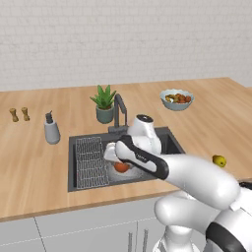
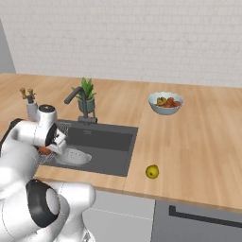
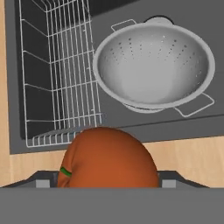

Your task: Put the colander in the sink, put the pear, orange in the colander, and turn on the sink faucet and pour water over the colander.

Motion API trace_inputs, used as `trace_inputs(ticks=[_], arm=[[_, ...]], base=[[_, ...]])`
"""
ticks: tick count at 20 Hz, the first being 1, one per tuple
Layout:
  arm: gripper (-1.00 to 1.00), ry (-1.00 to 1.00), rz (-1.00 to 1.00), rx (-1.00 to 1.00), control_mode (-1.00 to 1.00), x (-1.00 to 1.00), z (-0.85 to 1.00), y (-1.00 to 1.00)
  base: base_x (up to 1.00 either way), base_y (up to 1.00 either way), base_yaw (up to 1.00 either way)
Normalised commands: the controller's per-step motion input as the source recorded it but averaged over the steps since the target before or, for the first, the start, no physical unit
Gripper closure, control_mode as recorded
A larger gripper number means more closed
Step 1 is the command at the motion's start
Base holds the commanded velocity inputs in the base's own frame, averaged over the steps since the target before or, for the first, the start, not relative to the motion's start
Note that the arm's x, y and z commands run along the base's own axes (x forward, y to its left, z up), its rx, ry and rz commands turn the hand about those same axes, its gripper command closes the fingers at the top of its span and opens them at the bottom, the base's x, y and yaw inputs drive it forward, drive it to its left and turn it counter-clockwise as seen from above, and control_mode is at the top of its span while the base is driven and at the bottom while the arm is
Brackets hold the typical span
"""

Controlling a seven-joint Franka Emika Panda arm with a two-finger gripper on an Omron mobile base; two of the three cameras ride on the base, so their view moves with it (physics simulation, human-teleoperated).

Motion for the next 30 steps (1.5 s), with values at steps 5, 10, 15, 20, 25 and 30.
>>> trace_inputs(ticks=[5,10,15,20,25,30], arm=[[1.0,0.0,0.0,0.0,-1.0,0.24,0.0,-0.88],[1.0,-0.13,0.03,0.0,-1.0,0.21,-0.31,-0.33],[1.0,-0.12,0.05,0.0,-1.0,0.28,-0.46,-0.3],[1.0,0.0,0.04,0.0,-1.0,0.19,-0.22,-0.13],[1.0,0.01,0.04,0.0,-1.0,0.21,-0.16,0.0],[1.0,0.02,0.04,0.0,-1.0,0.15,-0.25,0.0]], base=[[0.0,0.0,0.0],[0.0,0.0,0.0],[0.0,0.0,0.0],[0.0,0.0,0.0],[0.0,0.0,0.0],[0.0,0.0,0.0]])
